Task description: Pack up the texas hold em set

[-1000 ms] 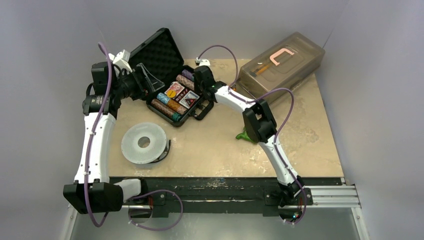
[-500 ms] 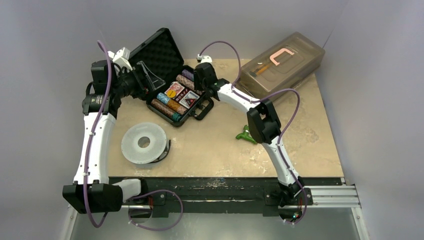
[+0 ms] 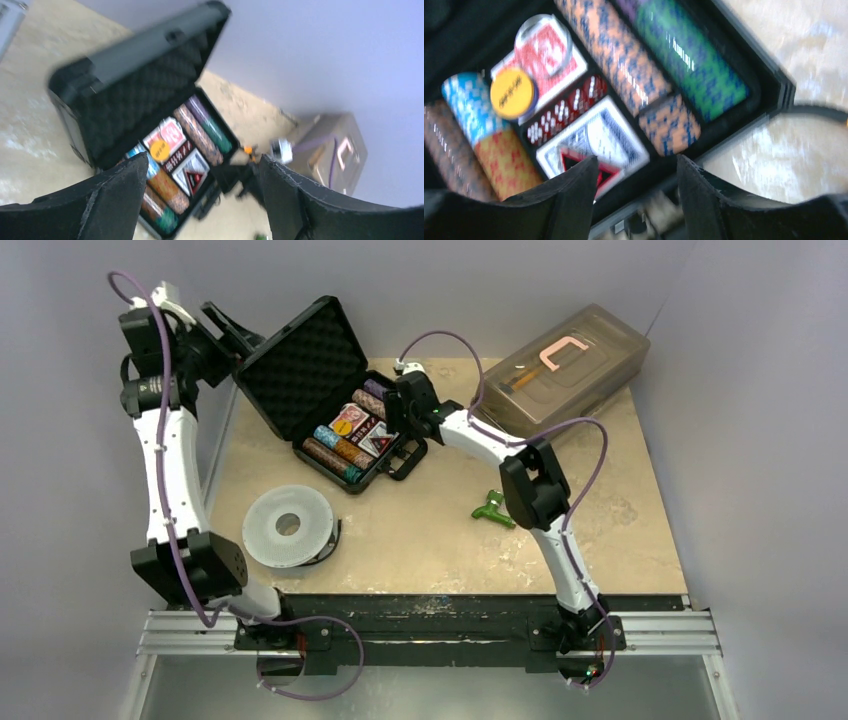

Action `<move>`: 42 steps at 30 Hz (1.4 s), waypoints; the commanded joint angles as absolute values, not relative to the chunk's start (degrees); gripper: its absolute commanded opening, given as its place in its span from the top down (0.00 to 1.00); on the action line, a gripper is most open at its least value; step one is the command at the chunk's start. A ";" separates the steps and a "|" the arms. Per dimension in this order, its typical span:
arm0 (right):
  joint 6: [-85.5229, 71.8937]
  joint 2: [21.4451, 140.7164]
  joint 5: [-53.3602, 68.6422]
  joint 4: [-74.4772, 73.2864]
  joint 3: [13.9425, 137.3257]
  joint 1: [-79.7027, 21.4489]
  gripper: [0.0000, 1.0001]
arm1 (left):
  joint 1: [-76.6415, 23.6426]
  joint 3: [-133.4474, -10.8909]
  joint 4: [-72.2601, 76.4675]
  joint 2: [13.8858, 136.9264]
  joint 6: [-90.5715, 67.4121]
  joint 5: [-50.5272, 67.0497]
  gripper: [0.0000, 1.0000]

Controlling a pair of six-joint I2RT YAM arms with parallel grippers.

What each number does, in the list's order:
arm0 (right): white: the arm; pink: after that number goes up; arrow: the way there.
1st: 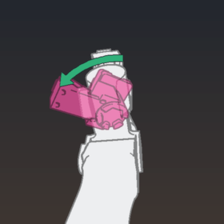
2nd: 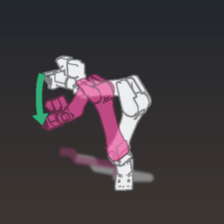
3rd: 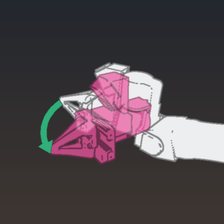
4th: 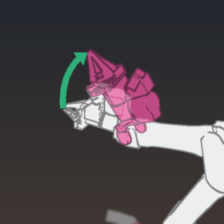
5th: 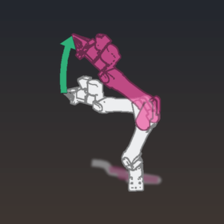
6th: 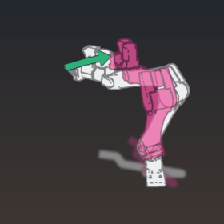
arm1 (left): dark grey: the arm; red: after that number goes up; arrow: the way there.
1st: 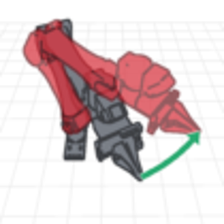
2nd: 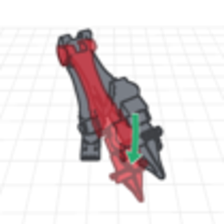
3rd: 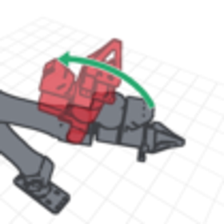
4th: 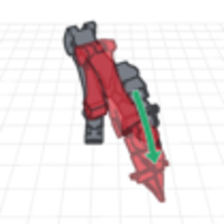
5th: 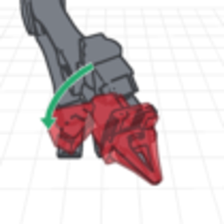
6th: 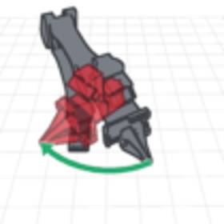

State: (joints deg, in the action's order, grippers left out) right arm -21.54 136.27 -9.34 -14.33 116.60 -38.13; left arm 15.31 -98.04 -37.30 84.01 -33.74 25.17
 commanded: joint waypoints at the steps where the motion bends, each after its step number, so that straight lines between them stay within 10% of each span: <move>1: -22.69 122.88 -3.28 -14.63 108.61 -37.94 0.40 | 21.17 -103.36 -28.41 91.30 -40.62 26.69 0.22; 12: -24.18 103.11 5.20 -9.76 83.71 -37.95 0.16 | 20.33 -115.11 -23.94 109.59 -27.74 14.49 0.21; 19: -24.45 98.27 5.63 -8.00 75.64 -37.96 0.14 | 19.90 -122.45 -29.65 119.75 -33.84 26.93 0.24; 38: -29.82 91.72 0.45 -5.79 66.84 -37.90 0.12 | 7.33 -88.33 -24.91 93.70 -38.45 32.15 0.31; 42: -31.37 93.12 -1.60 -4.72 66.26 -37.96 0.28 | 5.81 -82.63 -25.99 90.69 -38.16 33.50 0.31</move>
